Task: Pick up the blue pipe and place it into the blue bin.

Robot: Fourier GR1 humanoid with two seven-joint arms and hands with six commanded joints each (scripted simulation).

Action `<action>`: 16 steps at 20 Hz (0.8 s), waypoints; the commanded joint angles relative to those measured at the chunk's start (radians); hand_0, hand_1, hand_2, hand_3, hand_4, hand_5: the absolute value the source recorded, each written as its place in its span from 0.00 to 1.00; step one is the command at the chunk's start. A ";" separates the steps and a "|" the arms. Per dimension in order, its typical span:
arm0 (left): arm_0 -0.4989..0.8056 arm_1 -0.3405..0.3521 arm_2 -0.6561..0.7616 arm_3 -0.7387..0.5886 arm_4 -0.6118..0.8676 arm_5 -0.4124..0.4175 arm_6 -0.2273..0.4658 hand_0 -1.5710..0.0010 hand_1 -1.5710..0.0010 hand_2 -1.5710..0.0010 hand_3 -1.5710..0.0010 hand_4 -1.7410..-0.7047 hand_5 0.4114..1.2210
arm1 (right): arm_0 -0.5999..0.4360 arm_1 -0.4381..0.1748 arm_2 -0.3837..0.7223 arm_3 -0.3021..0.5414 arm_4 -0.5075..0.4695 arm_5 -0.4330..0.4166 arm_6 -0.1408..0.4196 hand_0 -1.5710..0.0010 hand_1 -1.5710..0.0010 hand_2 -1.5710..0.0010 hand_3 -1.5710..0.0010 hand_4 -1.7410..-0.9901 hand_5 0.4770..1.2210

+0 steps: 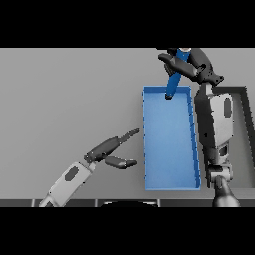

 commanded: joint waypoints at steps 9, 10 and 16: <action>-0.013 0.008 0.006 0.023 -0.004 -0.010 0.013 1.00 1.00 1.00 1.00 0.88 0.07 | 0.286 0.021 0.001 -0.027 0.111 -0.107 0.133 0.00 0.00 0.00 0.00 0.32 1.00; -0.008 0.008 0.004 0.008 -0.001 -0.008 0.006 1.00 1.00 1.00 1.00 0.88 0.07 | 0.303 0.009 0.030 -0.013 0.123 -0.133 0.133 0.00 0.00 0.00 0.00 0.32 1.00; 0.004 0.003 -0.010 -0.006 -0.009 -0.001 0.029 1.00 1.00 1.00 1.00 0.88 0.08 | 0.422 -0.104 0.243 0.013 0.050 -0.211 0.133 0.00 0.00 0.00 0.56 0.12 0.98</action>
